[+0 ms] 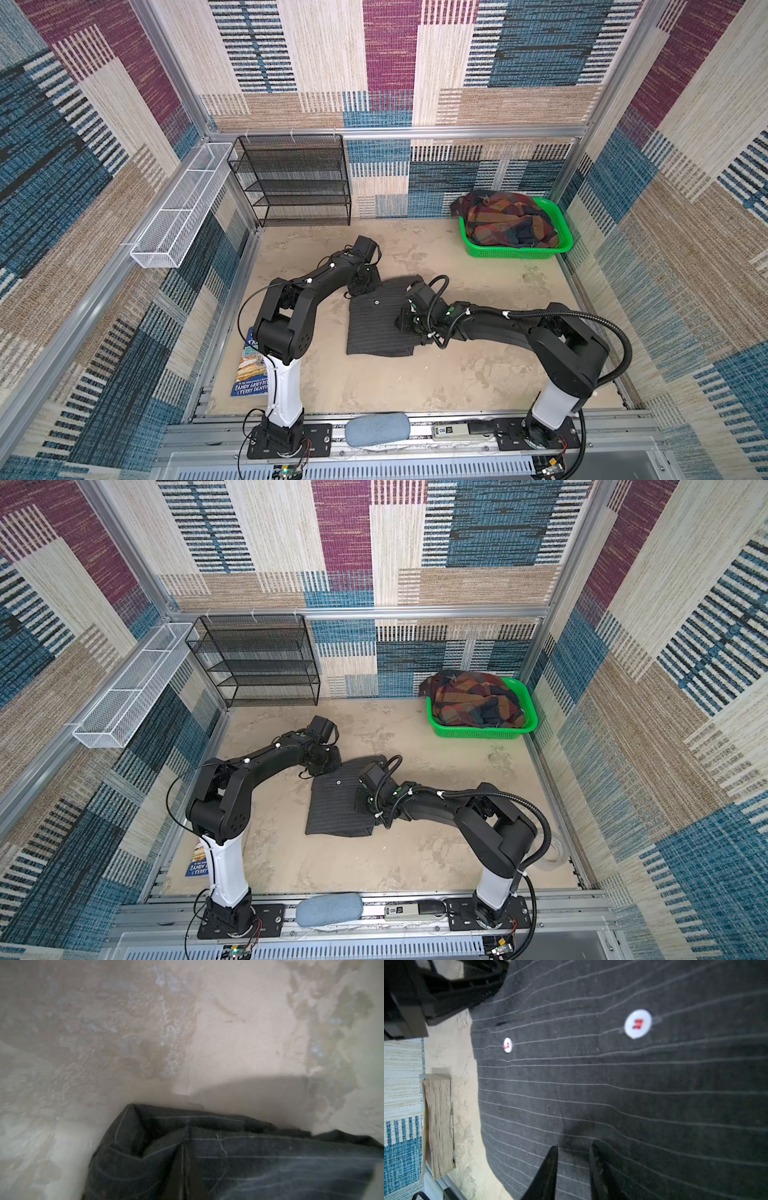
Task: Fold and stack the long sleeve shirts
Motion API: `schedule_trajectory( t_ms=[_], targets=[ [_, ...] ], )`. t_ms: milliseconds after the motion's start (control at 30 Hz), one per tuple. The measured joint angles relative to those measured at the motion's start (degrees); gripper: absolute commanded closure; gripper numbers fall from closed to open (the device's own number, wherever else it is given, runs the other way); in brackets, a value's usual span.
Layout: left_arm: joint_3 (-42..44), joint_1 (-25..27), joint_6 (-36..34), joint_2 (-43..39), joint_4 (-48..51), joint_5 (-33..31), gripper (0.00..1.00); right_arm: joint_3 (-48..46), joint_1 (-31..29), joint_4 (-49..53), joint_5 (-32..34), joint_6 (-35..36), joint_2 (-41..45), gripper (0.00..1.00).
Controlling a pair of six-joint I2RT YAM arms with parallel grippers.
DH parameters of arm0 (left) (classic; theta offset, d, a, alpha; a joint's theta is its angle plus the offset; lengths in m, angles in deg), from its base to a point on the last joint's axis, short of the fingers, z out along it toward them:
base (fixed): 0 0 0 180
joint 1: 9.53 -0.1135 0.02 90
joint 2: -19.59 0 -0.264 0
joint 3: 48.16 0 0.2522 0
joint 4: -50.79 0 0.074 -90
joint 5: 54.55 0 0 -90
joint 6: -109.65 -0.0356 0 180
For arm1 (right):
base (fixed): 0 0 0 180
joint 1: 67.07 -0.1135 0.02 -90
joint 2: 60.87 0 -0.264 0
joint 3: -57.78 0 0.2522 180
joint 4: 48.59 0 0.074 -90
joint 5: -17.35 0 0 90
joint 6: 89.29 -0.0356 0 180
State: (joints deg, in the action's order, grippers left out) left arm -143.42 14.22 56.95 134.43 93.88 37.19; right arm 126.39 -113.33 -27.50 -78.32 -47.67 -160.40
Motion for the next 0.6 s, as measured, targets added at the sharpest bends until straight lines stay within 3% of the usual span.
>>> schedule_trajectory(
  t_ms=[167, 333, 467, 600],
  targets=[
    [4.55, -0.59, 1.01, -1.46, -0.46, -3.13, 1.0, -2.23, 6.67, -1.55, -1.66, 1.27, -0.76, 0.71],
    [12.02, -0.57, 4.76, -6.75, -0.66, -4.83, 1.0, 3.48, 13.99, 1.33, -1.38, 8.33, -3.32, 0.67],
    [17.33, -0.24, 7.82, -11.61, 0.02, -4.85, 1.0, 11.52, 15.26, 4.83, -0.37, 14.67, -4.11, 0.55],
    [15.5, -0.28, 8.11, -15.76, 4.57, -6.05, 1.0, 12.98, 15.26, 6.73, -1.51, 16.94, 0.31, 0.41]
  ],
)
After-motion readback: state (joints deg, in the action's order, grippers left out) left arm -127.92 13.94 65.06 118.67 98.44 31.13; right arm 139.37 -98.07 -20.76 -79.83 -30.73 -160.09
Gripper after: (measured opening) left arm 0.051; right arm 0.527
